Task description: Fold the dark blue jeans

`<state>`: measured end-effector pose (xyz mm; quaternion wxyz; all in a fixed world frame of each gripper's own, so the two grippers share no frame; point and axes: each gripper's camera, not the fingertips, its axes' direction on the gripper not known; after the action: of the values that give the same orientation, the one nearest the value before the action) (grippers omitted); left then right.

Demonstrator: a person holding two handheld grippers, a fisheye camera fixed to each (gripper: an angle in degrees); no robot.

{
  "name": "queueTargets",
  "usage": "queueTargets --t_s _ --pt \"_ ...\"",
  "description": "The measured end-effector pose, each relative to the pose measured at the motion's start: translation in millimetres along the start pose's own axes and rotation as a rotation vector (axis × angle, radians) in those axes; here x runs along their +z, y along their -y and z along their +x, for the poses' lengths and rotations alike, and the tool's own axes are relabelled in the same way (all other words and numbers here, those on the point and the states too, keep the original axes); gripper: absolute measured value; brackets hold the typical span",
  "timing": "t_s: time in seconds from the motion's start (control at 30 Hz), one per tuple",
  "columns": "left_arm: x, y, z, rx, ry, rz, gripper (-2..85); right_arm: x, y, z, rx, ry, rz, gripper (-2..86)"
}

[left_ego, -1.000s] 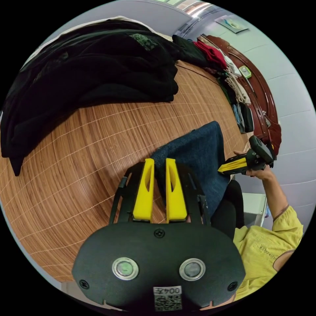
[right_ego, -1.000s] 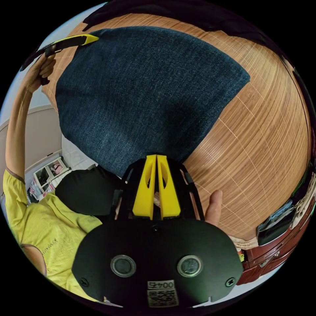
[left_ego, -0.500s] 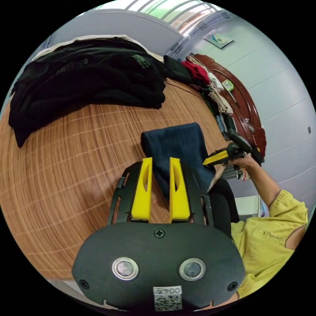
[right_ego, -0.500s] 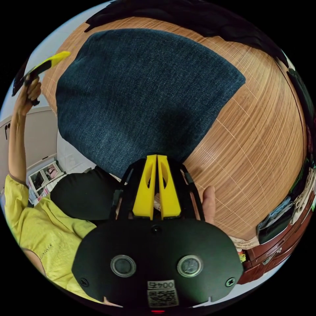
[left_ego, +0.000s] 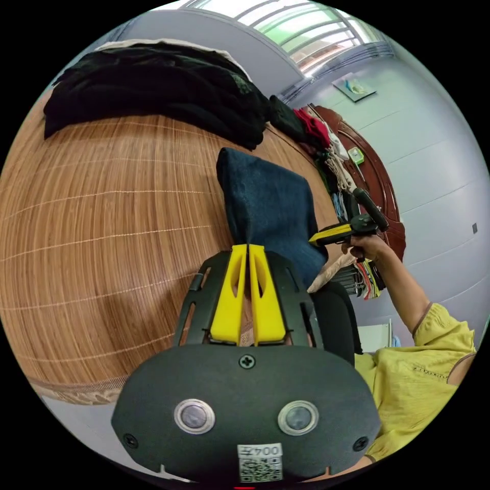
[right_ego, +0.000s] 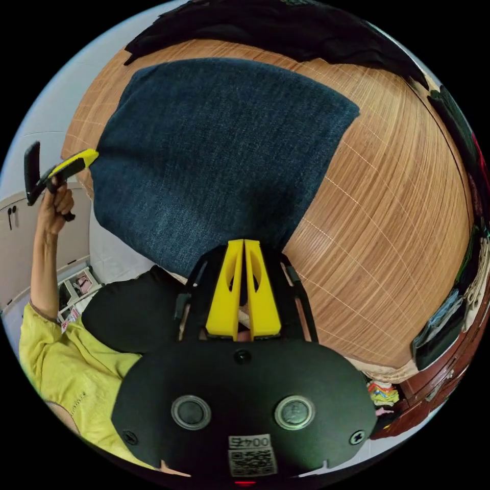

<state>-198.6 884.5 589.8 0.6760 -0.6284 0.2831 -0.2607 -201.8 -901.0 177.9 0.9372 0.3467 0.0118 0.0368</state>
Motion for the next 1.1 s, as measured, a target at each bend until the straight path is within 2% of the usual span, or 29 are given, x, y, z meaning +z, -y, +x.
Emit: queueTargets --t_s 0.1,0.37,0.43,0.53,0.63,0.8,0.9,0.97,1.1 --pt "-30 -20 37 0.050 0.019 0.046 4.1 -30 -37 13 -0.015 0.159 0.108 9.9" --pt "-14 -68 89 0.063 -0.015 -0.051 15.1 -46 -146 26 0.014 0.143 0.242 12.7" --pt "-10 -63 98 0.065 -0.048 -0.063 13.8 -46 -159 30 0.038 0.210 0.278 12.1" --pt "-13 -48 130 0.138 0.022 -0.092 8.2 -50 -173 33 0.082 0.324 0.344 8.1" --pt "-27 -42 148 0.138 0.055 -0.098 6.4 -55 -186 28 0.121 0.289 0.371 6.1" --pt "-46 -43 148 0.050 -0.060 -0.062 6.4 -56 -220 35 0.187 0.421 0.459 6.2" --pt "-95 -41 192 0.110 0.066 -0.013 6.9 -83 -250 27 0.179 0.338 0.567 5.9" --pt "-142 -26 251 0.233 0.252 0.096 7.0 -111 -268 19 0.169 0.259 0.701 6.0" --pt "-151 34 330 0.431 0.467 0.170 7.7 -145 -256 -4 0.096 0.178 0.799 7.7"
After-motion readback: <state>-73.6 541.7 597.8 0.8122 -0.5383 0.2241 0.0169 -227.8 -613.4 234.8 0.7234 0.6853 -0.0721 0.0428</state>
